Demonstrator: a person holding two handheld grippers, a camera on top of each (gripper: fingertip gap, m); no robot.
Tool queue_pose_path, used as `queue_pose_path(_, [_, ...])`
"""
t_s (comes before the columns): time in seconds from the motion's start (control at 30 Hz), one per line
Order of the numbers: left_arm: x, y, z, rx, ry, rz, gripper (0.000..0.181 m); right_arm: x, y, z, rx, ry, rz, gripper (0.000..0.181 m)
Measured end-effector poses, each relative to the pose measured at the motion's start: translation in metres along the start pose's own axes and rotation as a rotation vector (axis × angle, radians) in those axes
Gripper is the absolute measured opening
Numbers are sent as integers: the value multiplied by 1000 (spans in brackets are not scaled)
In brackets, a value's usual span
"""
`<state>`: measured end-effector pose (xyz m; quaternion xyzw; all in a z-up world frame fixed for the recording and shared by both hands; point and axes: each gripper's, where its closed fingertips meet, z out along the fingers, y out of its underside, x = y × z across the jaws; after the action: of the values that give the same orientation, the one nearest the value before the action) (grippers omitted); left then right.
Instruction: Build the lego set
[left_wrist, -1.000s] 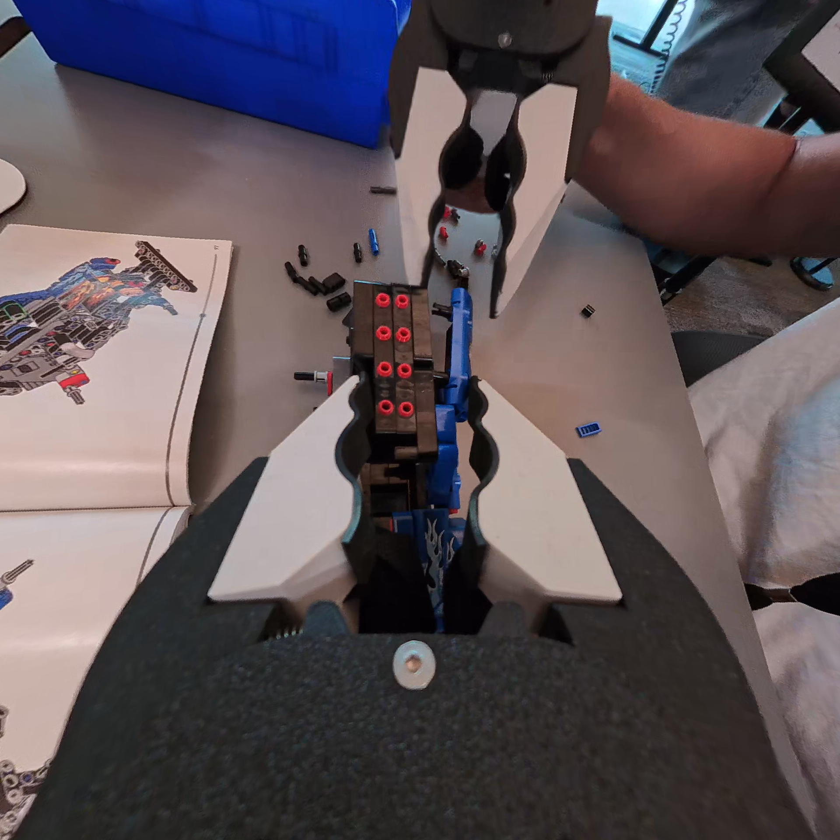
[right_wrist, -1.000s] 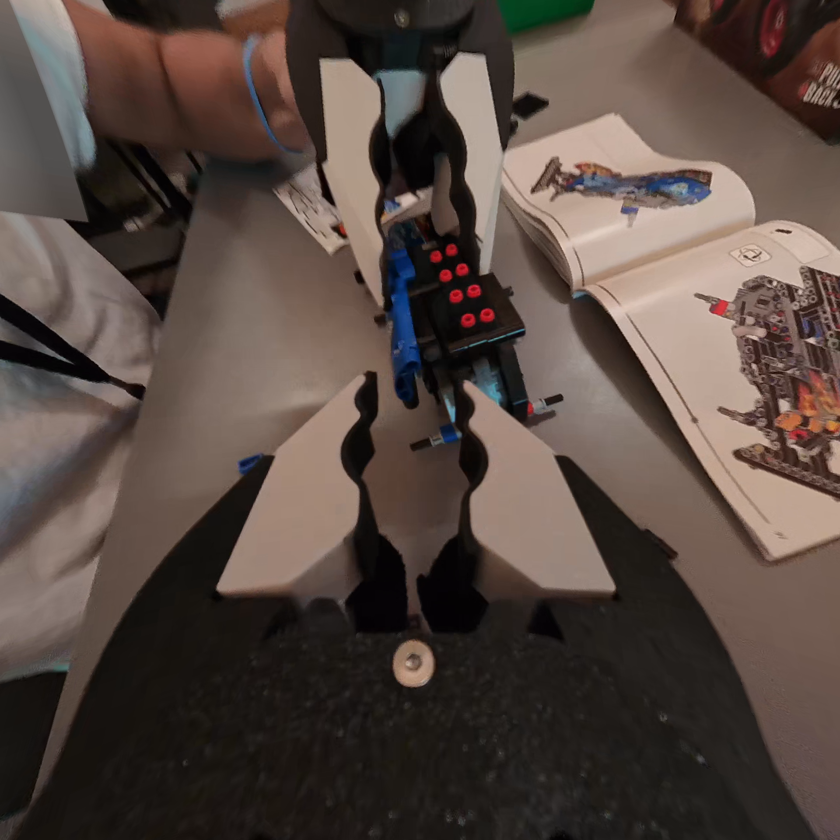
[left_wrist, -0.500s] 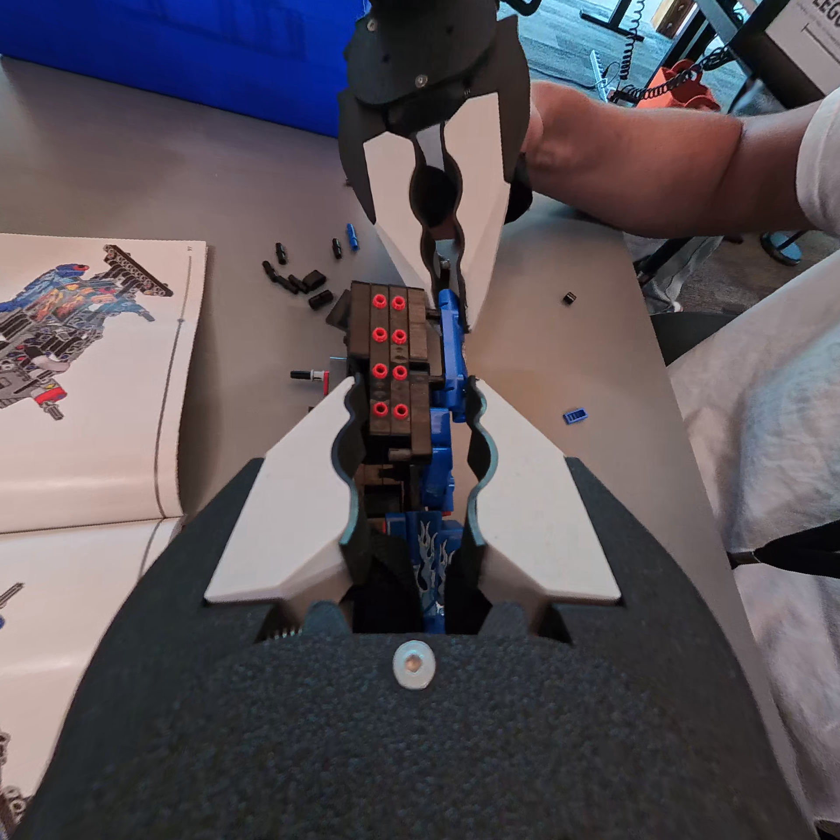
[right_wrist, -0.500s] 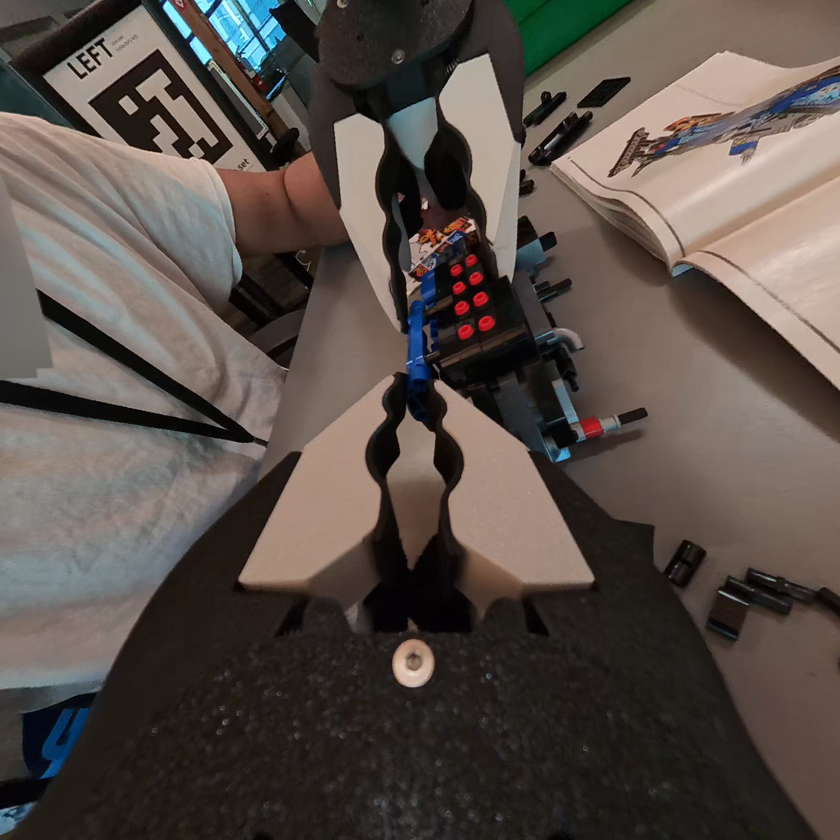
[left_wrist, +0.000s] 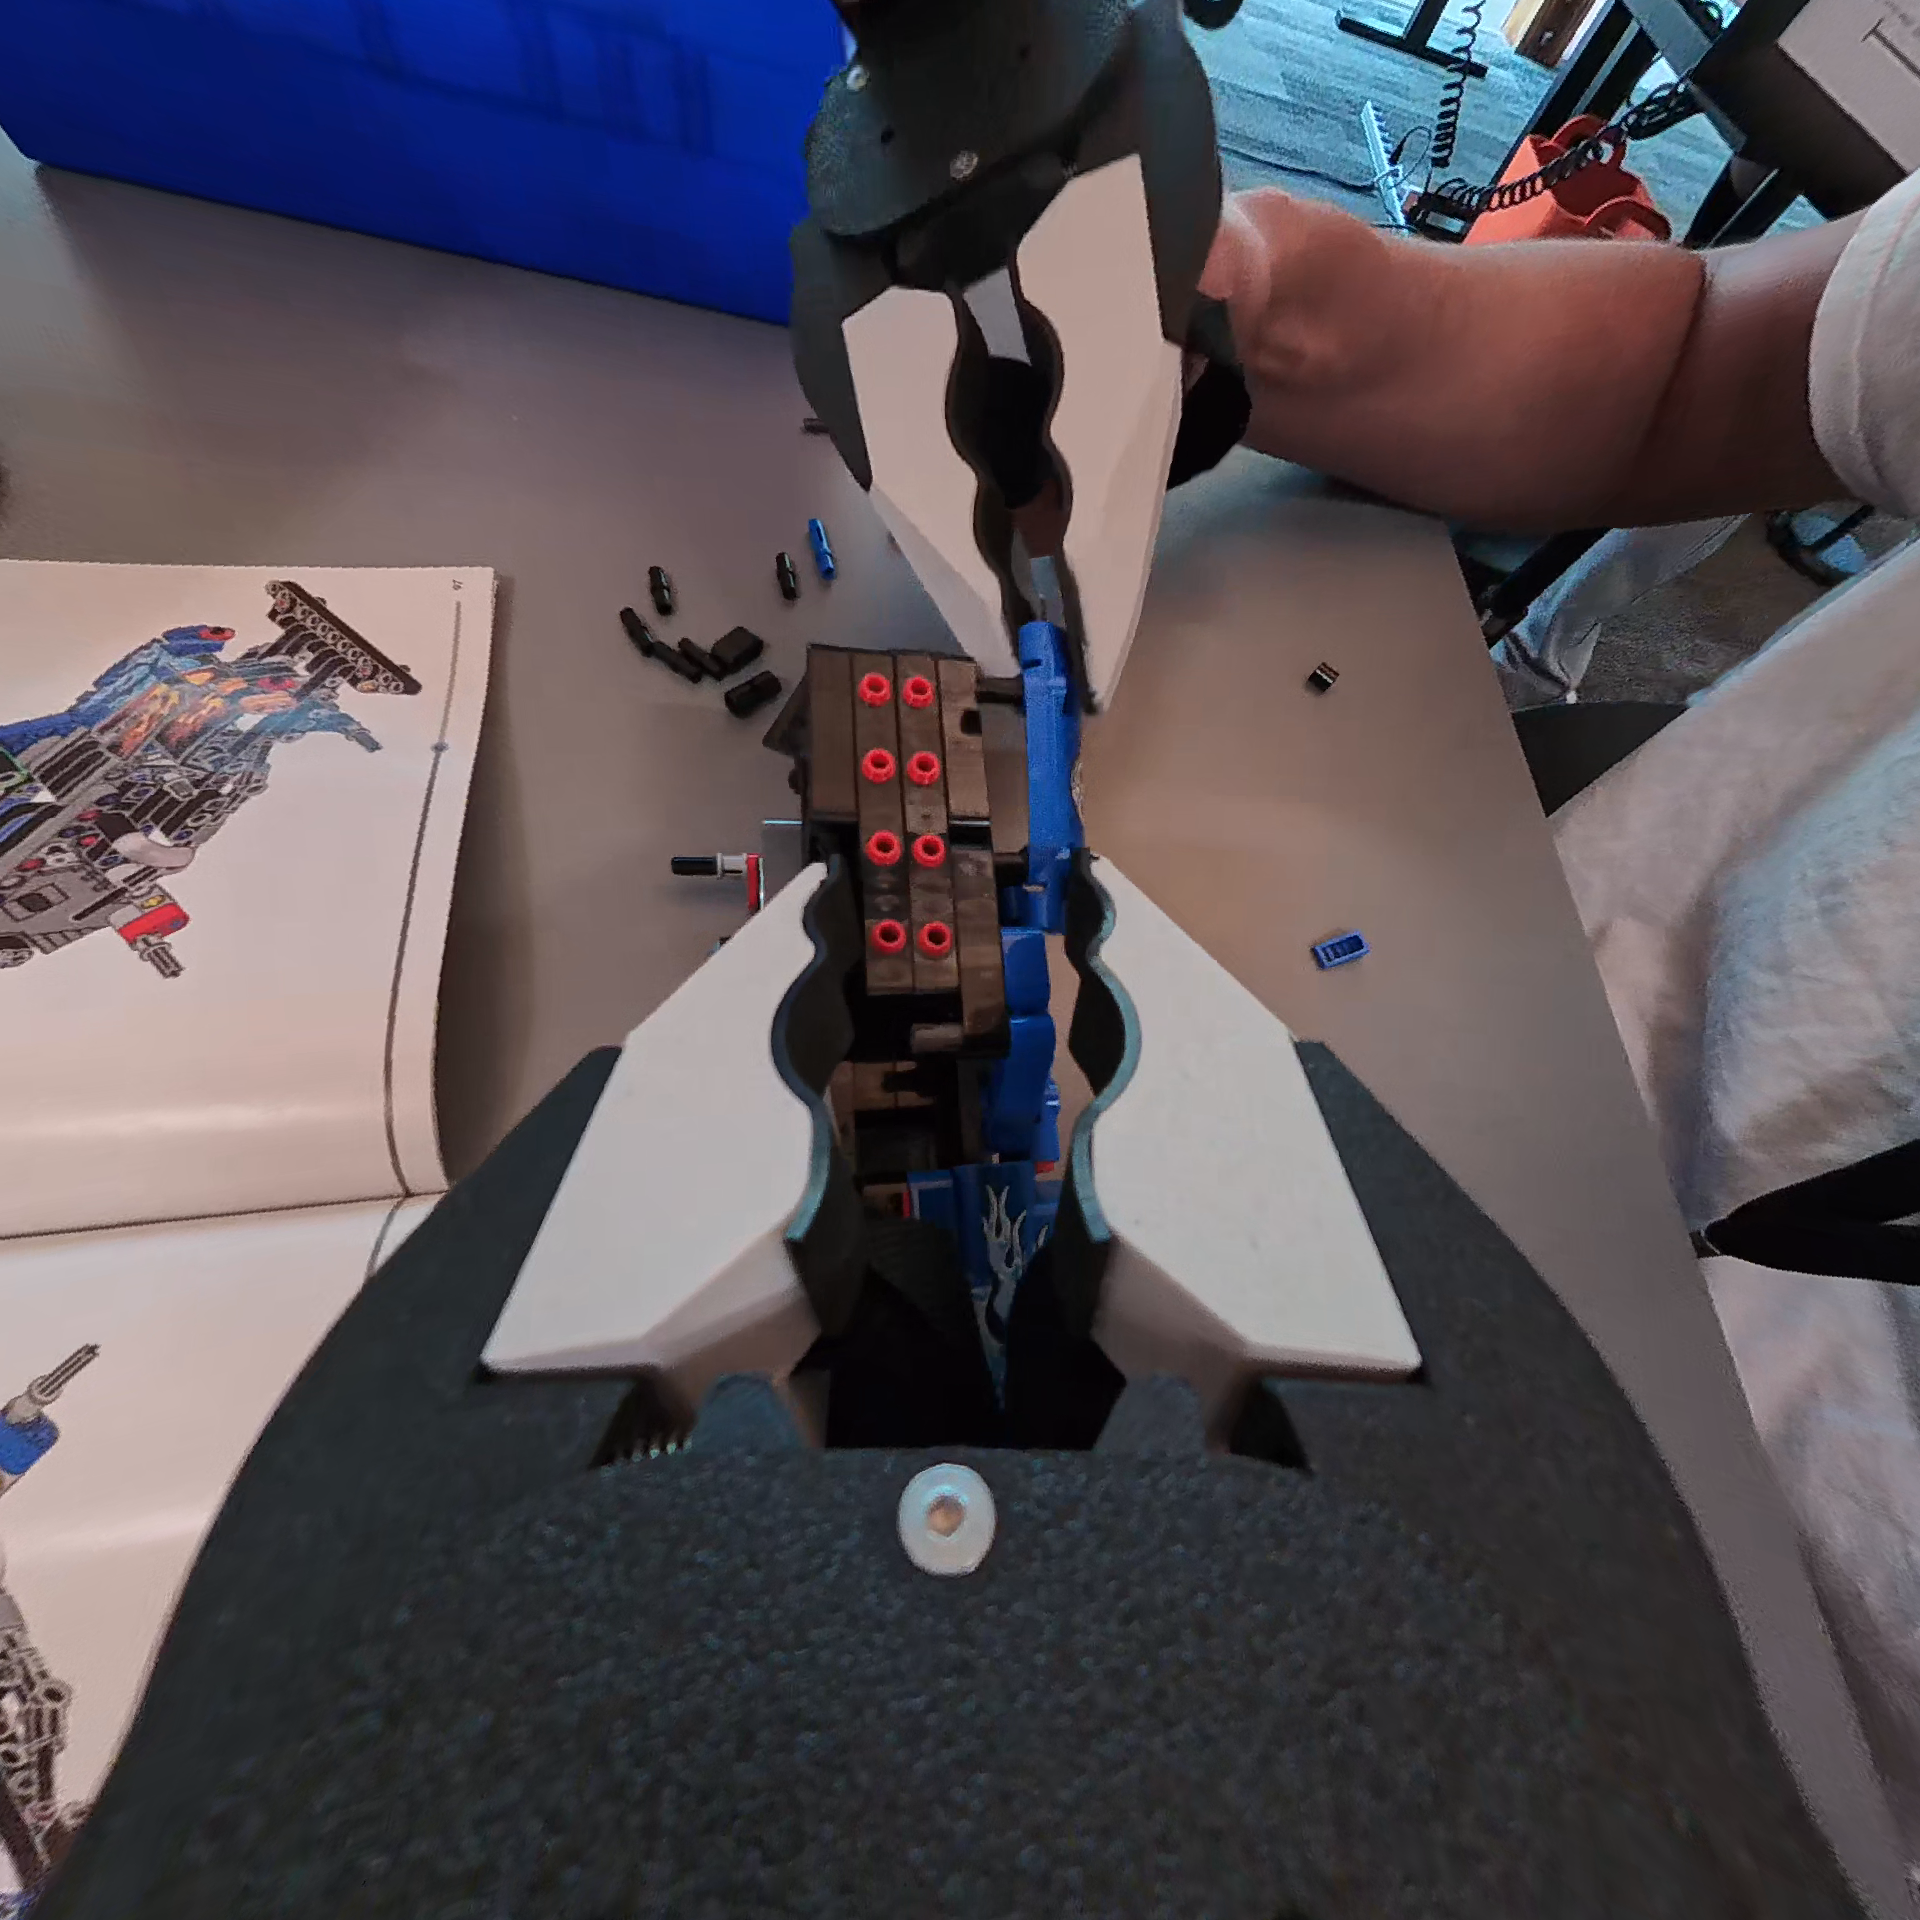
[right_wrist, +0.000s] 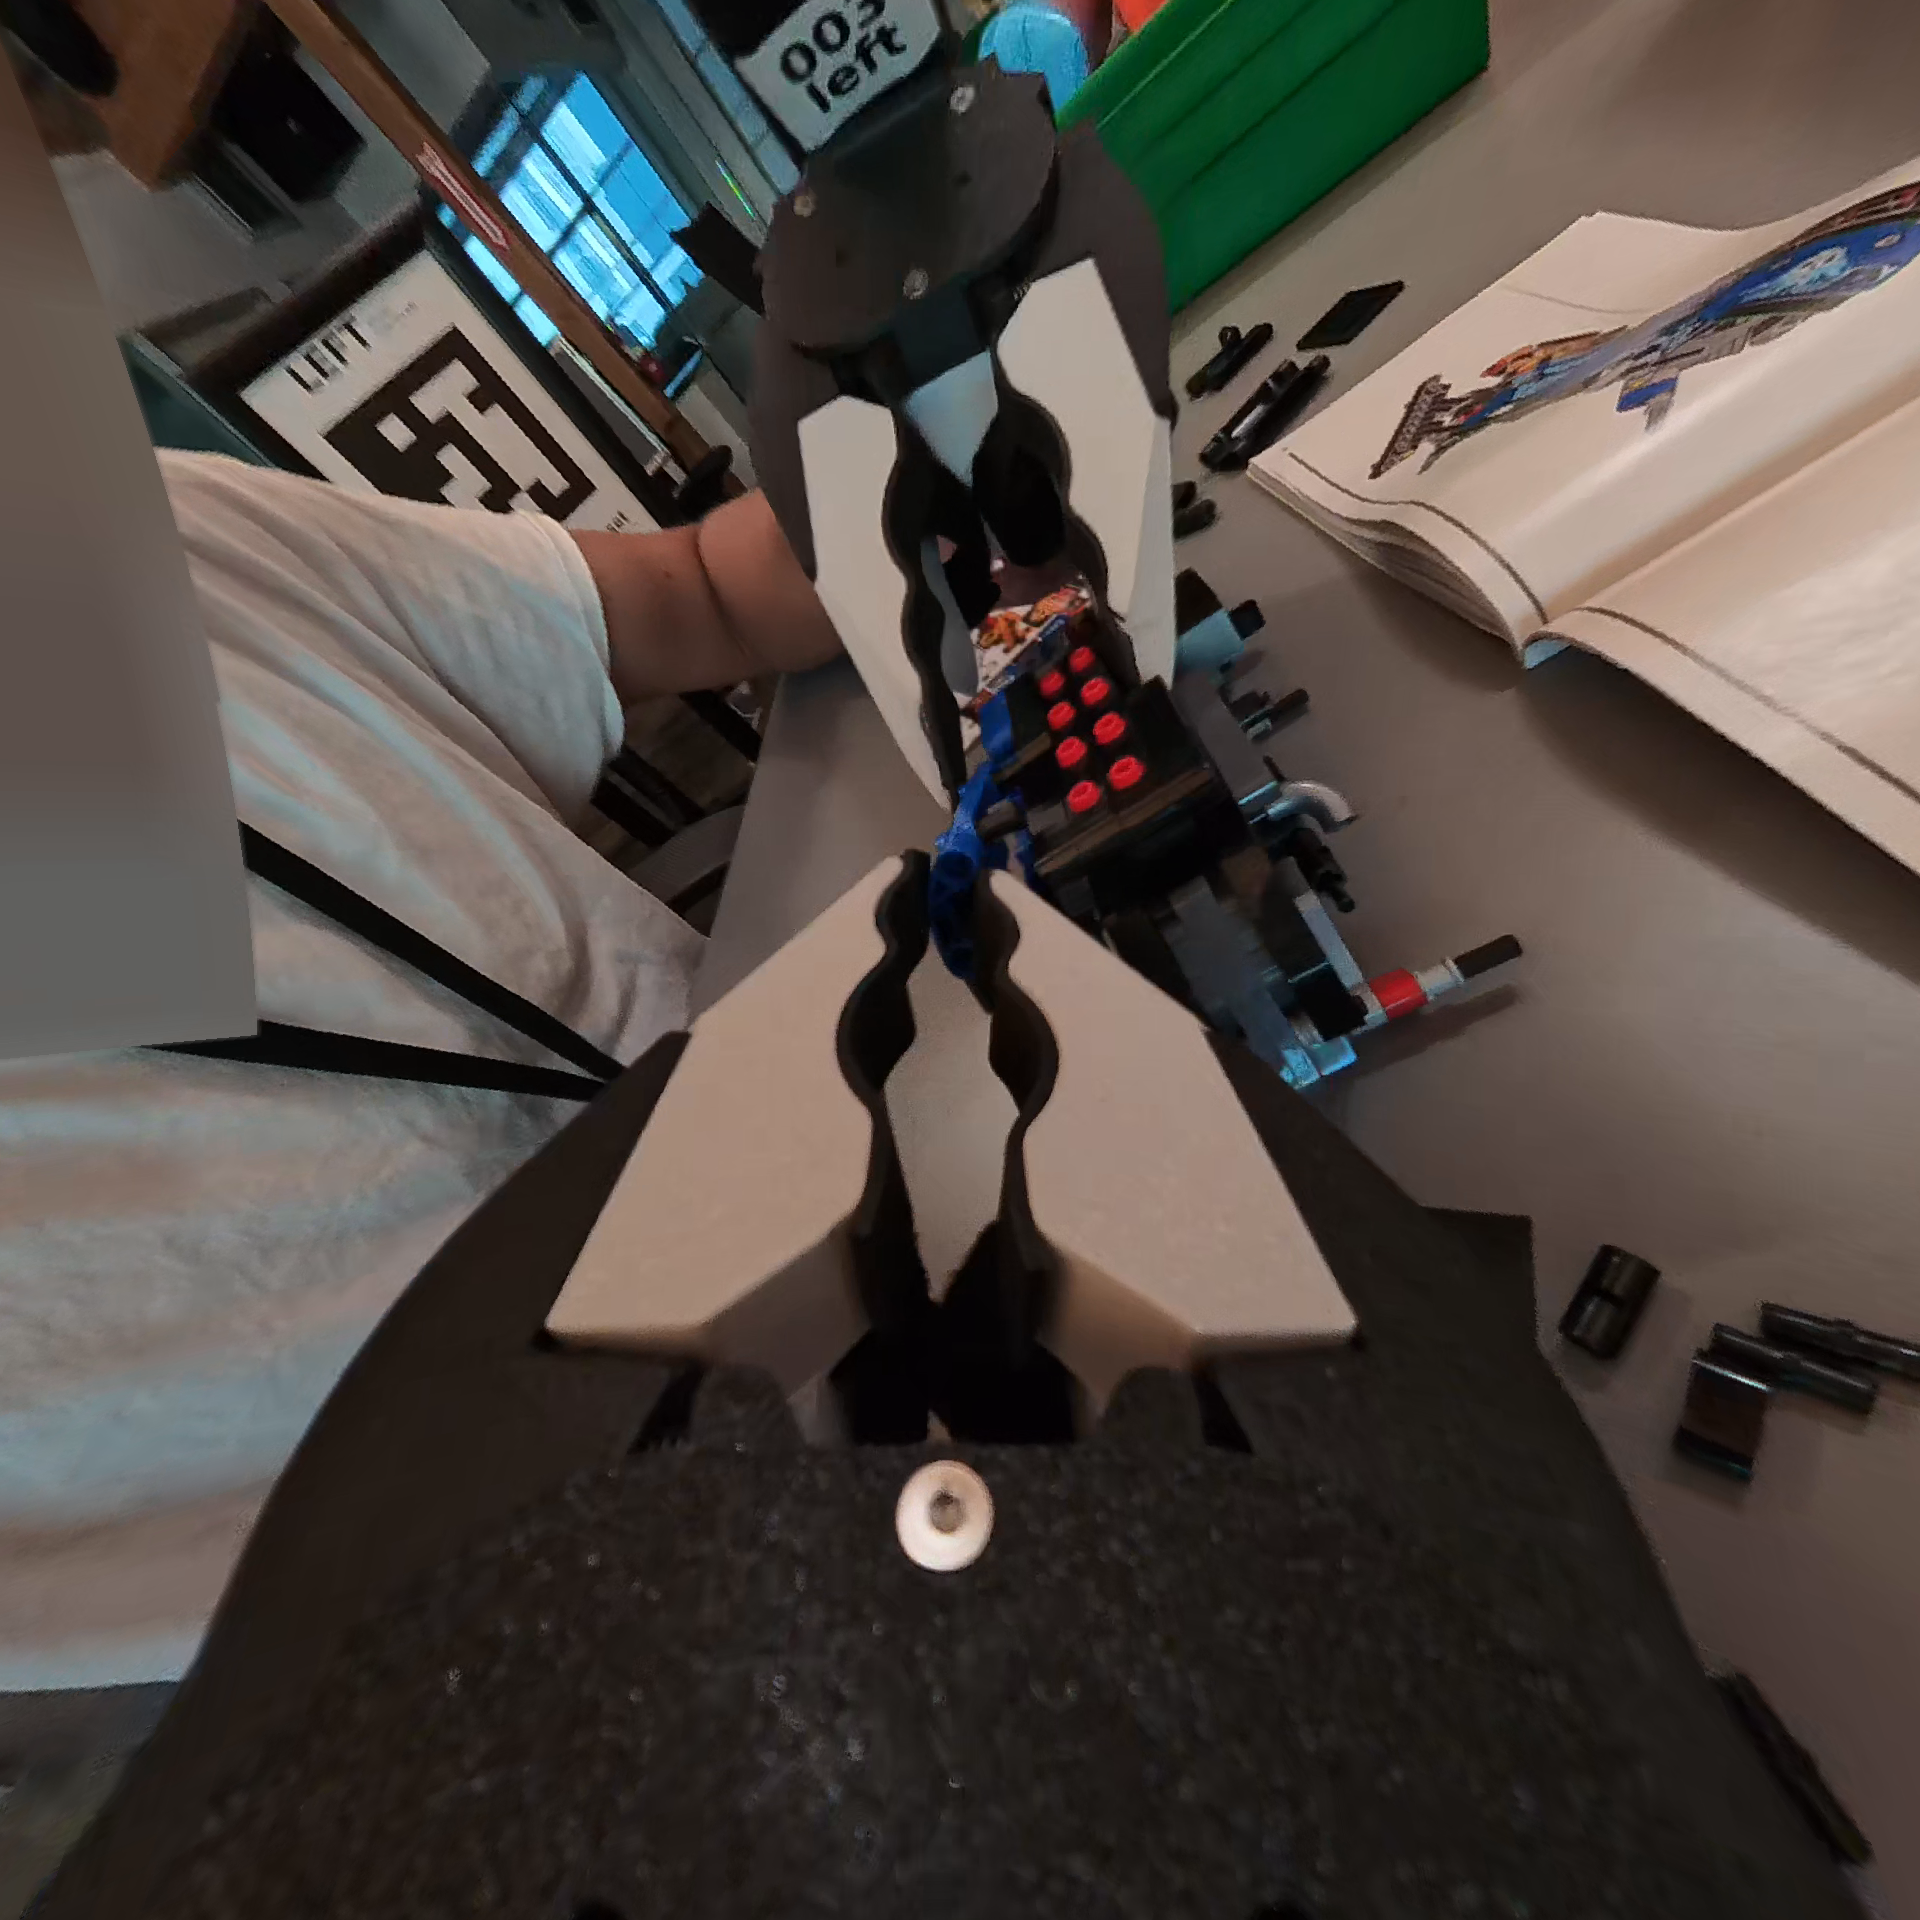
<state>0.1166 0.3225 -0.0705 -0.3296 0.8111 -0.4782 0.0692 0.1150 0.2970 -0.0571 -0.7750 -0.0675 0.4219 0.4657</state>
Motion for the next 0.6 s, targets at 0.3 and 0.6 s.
queue_pose_path(0.3, [-2,-3,0,-28,9,36,49,1,2,1,18,-13,28,7])
queue_pose_path(0.6, [-6,-4,4,-177,44,79,46,3,2,-3,68,23,38,7])
